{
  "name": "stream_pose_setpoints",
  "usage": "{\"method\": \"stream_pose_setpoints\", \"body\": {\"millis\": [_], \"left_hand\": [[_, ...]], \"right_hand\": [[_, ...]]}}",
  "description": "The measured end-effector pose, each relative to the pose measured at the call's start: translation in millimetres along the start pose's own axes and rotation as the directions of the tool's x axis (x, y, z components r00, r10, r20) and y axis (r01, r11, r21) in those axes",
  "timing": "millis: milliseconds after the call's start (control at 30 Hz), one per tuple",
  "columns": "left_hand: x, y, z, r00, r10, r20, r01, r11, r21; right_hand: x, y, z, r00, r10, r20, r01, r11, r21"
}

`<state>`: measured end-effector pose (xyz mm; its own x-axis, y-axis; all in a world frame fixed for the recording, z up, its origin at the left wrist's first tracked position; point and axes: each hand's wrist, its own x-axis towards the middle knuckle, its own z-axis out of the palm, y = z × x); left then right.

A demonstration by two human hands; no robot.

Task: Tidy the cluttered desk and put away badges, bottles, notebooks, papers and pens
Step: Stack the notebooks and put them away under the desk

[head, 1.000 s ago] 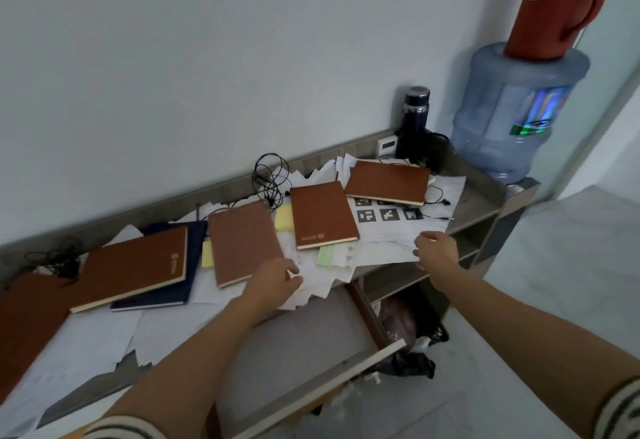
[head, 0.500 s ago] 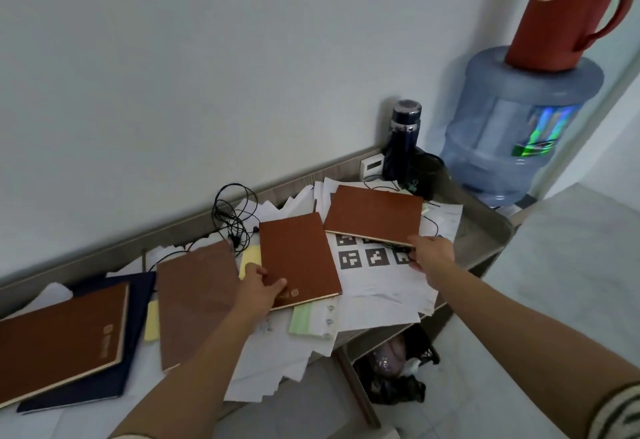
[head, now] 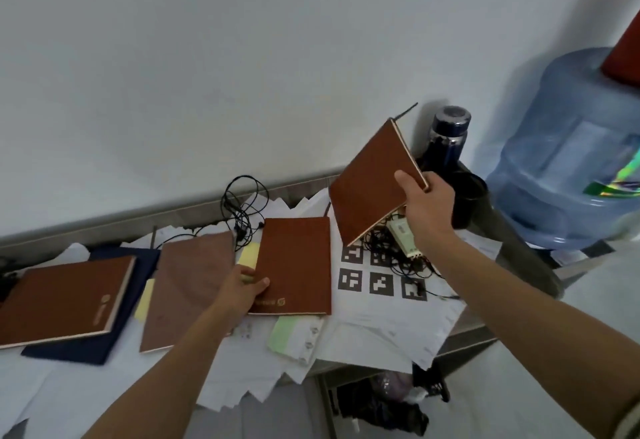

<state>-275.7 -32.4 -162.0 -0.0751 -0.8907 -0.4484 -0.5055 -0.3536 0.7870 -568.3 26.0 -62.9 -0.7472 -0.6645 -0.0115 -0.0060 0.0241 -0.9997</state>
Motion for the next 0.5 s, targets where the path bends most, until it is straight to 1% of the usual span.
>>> {"method": "stream_pose_setpoints", "body": {"millis": [67,100,167,233,267,333,433,500], "left_hand": [[1,-3,0,1.000,-0.026,-0.013,0.025,0.999,-0.044],[1,-5,-3,0.999,-0.036,-0.020,0.035,0.997,-0.073],[-1,-6,-6,0.998,-0.056,-0.013,0.053,0.989,-0.137],[-2,-6,-6,0.997,-0.072,-0.007,0.070,0.978,-0.197],[-3,-5,-5,0.996,-0.087,-0.025,0.079,0.968,-0.240],[-6,-1,-4,0.990,-0.125,-0.068,0.098,0.946,-0.308],[-3,0,-2,0.984,-0.156,-0.086,0.121,0.939,-0.321],[-4,2,-2,0.982,-0.167,-0.084,0.131,0.936,-0.328]], "right_hand": [[8,-20,8,0.997,-0.037,0.061,0.032,0.996,0.078],[13,-28,13,0.994,-0.034,0.106,0.021,0.993,0.120],[18,-38,27,0.976,0.013,0.218,-0.051,0.984,0.170],[19,-36,40,0.936,0.116,0.333,-0.176,0.972,0.156],[19,-28,47,0.905,0.177,0.387,-0.237,0.965,0.113],[18,-1,62,0.844,0.303,0.442,-0.327,0.945,-0.023],[19,41,82,0.786,0.453,0.420,-0.427,0.890,-0.161],[21,57,91,0.757,0.509,0.410,-0.450,0.861,-0.238]]}}
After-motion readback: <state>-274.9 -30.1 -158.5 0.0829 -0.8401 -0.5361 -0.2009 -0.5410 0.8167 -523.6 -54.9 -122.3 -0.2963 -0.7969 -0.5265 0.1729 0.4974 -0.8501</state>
